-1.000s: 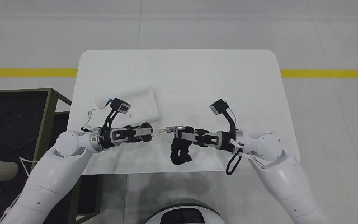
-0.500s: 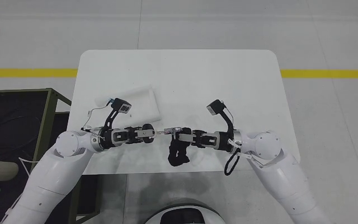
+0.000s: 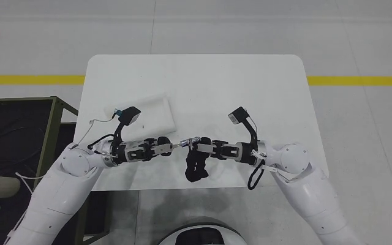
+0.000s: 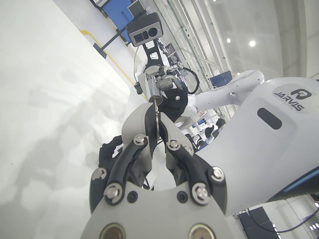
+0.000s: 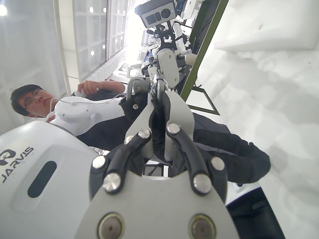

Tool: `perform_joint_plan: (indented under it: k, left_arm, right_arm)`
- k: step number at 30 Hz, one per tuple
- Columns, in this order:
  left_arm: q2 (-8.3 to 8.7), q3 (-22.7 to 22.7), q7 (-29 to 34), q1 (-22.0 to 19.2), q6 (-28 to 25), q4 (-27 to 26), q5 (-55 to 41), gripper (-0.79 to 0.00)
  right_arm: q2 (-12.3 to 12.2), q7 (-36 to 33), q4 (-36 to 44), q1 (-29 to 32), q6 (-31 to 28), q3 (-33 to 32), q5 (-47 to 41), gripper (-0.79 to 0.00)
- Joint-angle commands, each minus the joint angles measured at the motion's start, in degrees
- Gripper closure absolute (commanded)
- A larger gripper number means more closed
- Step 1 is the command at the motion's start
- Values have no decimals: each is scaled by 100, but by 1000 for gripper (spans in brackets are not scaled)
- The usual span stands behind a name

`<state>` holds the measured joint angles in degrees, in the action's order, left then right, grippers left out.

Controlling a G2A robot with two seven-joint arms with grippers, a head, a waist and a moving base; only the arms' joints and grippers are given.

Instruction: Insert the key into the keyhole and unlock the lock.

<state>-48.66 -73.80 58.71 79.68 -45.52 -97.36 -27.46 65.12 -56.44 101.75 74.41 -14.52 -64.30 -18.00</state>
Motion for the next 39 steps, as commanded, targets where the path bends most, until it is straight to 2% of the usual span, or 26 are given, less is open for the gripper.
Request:
perform_joint_plan:
  k: [1, 9, 11, 18, 20, 24, 28, 33, 36, 39]
  left_arm:
    - [-3, 8, -12, 0, -2, 3, -20, 0]
    - [-1, -17, -15, -11, -20, -43, 167, 0]
    - [6, -139, -281, -33, -287, -343, 1329, 0]
    - [-43, -427, -1087, 157, -1011, -787, 3263, 0]
    - [-78, -618, -1530, 211, -1210, -965, 4039, 0]
    - [-156, -826, -2413, 381, -1248, -1347, 5259, 0]
    - [-234, -1000, -3673, 612, -1248, -1794, 6936, 0]
    - [-289, -1154, -5152, 847, -1248, -2065, 8953, 0]
    - [-318, -1206, -6131, 1005, -1054, -2187, 10277, 0]
    - [-316, -1170, -7270, 1199, -525, -2222, 11732, 0]
  right_arm:
    - [1, -7, -4, 0, 4, 3, -19, 0]
    - [1, -7, -4, 0, 4, 3, -19, 0]
    - [-2, 158, 77, 96, 40, -12, 27, 0]
    - [-29, 233, 153, 183, 85, -122, 74, 0]
    - [-35, 248, 166, 201, 95, -134, 67, 0]
    - [-41, 250, 168, 206, 109, -126, 68, 0]
    - [-46, 265, 170, 201, 124, -105, 65, 0]
    - [-51, 279, 169, 199, 132, -91, 55, 0]
    - [-58, 297, 171, 209, 131, -105, 63, 0]
    - [-67, 308, 183, 232, 138, -119, 54, 0]
